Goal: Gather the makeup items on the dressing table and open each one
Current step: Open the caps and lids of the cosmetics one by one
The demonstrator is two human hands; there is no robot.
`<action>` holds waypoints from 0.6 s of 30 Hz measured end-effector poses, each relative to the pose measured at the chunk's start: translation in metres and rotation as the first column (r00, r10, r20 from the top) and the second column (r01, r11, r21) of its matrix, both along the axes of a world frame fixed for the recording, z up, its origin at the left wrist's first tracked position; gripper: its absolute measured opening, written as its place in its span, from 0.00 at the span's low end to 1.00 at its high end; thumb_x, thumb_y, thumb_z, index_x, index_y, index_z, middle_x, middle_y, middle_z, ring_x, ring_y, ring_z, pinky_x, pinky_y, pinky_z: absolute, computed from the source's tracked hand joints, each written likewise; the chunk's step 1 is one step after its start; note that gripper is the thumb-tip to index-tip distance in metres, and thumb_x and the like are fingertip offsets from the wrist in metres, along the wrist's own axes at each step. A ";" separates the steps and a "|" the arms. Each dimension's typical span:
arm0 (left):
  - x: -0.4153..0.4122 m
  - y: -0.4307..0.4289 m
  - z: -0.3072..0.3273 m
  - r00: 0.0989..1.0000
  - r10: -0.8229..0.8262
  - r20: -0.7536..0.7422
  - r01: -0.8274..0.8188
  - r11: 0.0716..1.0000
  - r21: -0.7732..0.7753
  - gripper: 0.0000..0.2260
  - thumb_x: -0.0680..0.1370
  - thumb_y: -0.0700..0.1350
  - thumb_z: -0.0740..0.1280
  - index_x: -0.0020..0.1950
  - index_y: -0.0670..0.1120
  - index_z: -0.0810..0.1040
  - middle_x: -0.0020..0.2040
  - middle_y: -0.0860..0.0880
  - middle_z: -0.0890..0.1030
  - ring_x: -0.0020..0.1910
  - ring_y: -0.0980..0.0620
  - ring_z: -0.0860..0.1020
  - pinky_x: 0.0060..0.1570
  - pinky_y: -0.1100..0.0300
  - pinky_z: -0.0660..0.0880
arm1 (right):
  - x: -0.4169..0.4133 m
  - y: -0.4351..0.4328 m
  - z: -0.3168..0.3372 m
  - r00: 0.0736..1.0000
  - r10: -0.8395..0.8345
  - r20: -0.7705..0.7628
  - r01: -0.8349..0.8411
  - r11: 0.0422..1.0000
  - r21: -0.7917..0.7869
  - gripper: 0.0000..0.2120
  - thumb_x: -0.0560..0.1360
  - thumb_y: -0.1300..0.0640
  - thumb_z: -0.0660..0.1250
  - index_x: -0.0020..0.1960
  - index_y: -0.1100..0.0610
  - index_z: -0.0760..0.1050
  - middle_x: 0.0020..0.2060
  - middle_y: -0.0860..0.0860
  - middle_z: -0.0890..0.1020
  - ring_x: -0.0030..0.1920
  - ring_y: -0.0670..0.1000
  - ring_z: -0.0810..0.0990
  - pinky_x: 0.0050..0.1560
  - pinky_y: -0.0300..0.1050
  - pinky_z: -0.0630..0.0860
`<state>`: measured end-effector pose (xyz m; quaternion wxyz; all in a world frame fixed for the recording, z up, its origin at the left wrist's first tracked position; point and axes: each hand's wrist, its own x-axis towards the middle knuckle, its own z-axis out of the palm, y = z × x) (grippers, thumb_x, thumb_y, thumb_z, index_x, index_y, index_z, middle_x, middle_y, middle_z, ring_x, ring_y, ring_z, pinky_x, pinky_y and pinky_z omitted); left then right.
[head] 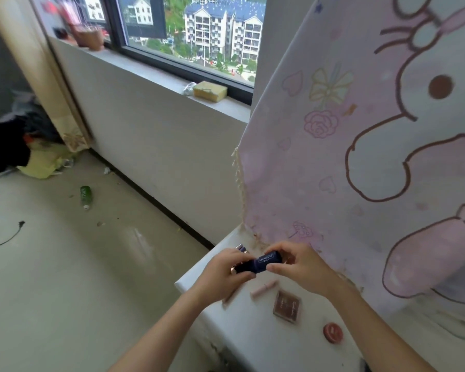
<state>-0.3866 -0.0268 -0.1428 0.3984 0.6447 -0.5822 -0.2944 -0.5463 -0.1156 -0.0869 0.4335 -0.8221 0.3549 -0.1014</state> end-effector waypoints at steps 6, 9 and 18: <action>0.008 0.015 0.000 0.999 0.018 0.044 -0.018 1.000 0.015 0.17 0.68 0.50 0.65 0.54 0.47 0.81 0.46 0.44 0.80 0.48 0.48 0.73 0.46 0.68 0.65 | 0.006 0.015 0.004 0.999 0.034 0.000 -0.034 0.996 -0.079 0.16 0.70 0.61 0.71 0.40 0.40 0.73 0.33 0.40 0.78 0.33 0.36 0.74 0.38 0.26 0.70; 0.008 0.018 0.001 0.999 0.027 0.040 -0.028 1.000 0.013 0.17 0.67 0.50 0.65 0.55 0.47 0.81 0.46 0.43 0.81 0.48 0.47 0.73 0.46 0.66 0.66 | 0.007 0.019 0.005 0.999 0.037 0.007 -0.036 0.995 -0.096 0.16 0.69 0.61 0.71 0.40 0.40 0.73 0.33 0.40 0.78 0.33 0.37 0.74 0.38 0.27 0.70; 0.001 0.023 -0.006 0.999 0.005 0.042 -0.006 1.000 0.027 0.14 0.69 0.48 0.68 0.53 0.47 0.81 0.42 0.53 0.78 0.46 0.52 0.72 0.49 0.66 0.66 | -0.003 0.026 0.005 1.000 0.000 0.015 0.001 0.998 -0.067 0.17 0.69 0.64 0.71 0.39 0.40 0.75 0.31 0.41 0.80 0.33 0.38 0.75 0.37 0.26 0.70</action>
